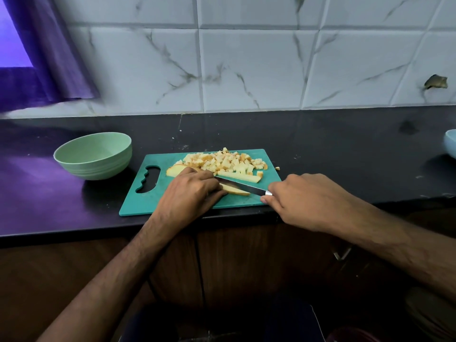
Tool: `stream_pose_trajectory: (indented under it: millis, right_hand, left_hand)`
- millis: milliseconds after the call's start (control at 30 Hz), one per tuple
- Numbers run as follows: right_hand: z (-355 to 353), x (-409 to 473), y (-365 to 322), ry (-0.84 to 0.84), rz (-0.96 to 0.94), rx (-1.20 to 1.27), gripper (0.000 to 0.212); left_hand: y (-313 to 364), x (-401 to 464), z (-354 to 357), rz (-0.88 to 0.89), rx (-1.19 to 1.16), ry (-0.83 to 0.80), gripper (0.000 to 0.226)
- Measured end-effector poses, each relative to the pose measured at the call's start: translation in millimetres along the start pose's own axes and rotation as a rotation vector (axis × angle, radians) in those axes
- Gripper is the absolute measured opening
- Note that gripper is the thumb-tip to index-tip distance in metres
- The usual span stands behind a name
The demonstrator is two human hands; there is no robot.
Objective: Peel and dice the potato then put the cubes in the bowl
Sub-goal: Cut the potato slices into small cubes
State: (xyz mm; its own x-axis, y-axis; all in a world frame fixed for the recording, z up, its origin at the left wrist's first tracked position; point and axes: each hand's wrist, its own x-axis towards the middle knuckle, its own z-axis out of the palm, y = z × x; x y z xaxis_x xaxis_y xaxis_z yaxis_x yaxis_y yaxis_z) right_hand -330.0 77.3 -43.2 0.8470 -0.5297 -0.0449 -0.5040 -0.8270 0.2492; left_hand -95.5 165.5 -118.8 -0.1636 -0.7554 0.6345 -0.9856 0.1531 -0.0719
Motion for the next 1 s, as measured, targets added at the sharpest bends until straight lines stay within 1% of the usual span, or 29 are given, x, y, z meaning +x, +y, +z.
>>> stream_pose_trajectory:
  millis: [133, 267, 467, 567, 667, 800, 867, 900, 933, 1000]
  right_hand:
    - [4, 11, -9, 0.007, -0.044, 0.005, 0.04]
    - [9, 20, -7, -0.031, -0.064, 0.037, 0.04]
    - [1, -3, 9, -0.132, -0.073, 0.033, 0.041]
    - [0, -27, 22, -0.158, -0.053, 0.011, 0.044]
    - [1, -53, 35, -0.167, 0.026, 0.031, 0.045]
    - [5, -67, 39, -0.156, 0.069, 0.04, 0.044]
    - [5, -66, 47, -0.159, 0.085, 0.13, 0.045]
    - [7, -65, 53, -0.143, 0.105, 0.243, 0.045]
    - [10, -62, 59, -0.11, 0.129, 0.406, 0.045]
    - [20, -54, 67, -0.023, 0.195, 0.766, 0.045]
  left_hand:
    - [1, 0, 1, 0.008, 0.008, 0.007, 0.029]
    - [0, 1, 1, -0.003, 0.04, 0.001, 0.037]
    - [0, 1, 0, -0.008, 0.066, -0.035, 0.03]
    - [-1, 0, 3, -0.015, 0.067, -0.031, 0.03]
    - [-2, 0, 3, -0.031, 0.059, -0.022, 0.028]
    - [-4, 3, 2, -0.105, 0.066, -0.077, 0.034]
    - [-6, 4, 2, -0.104, 0.077, -0.138, 0.039]
    - [-7, 6, 1, -0.091, 0.088, -0.183, 0.043]
    - [-8, 7, 1, -0.082, 0.1, -0.218, 0.045]
    - [-10, 10, 0, -0.067, 0.111, -0.24, 0.041]
